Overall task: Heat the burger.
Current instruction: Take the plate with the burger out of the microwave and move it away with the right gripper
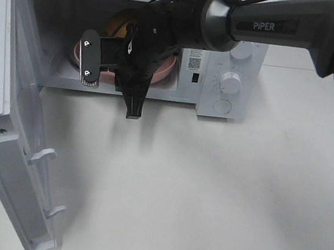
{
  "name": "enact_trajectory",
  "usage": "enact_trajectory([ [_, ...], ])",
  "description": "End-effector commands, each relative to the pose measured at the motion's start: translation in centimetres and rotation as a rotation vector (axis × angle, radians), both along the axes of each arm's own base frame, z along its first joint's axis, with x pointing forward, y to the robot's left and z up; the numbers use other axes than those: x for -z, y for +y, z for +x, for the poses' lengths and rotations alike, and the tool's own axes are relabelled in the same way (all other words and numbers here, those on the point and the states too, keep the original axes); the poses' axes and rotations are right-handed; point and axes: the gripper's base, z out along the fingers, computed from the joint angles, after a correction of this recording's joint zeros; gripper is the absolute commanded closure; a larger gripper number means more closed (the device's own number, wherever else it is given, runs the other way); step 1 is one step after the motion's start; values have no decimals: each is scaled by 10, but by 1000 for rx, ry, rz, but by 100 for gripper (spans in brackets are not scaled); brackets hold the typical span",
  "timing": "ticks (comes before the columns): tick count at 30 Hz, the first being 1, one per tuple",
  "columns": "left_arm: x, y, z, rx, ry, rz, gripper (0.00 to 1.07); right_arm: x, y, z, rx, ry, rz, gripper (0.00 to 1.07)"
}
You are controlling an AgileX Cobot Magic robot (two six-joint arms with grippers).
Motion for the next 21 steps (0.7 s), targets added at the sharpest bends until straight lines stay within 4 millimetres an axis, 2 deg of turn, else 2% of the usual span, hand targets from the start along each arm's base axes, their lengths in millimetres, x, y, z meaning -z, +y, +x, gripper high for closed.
enact_trajectory([
  [1,1,-1,0,5,1,-4,25,-17,2,-3,-53,-97,28,107],
  [19,1,-1,0,5,1,-4,25,-32,-26,-38,-115,-175,61,107],
  [21,1,-1,0,5,1,-4,25,-31,-35,-50,-127,-182,74,107],
])
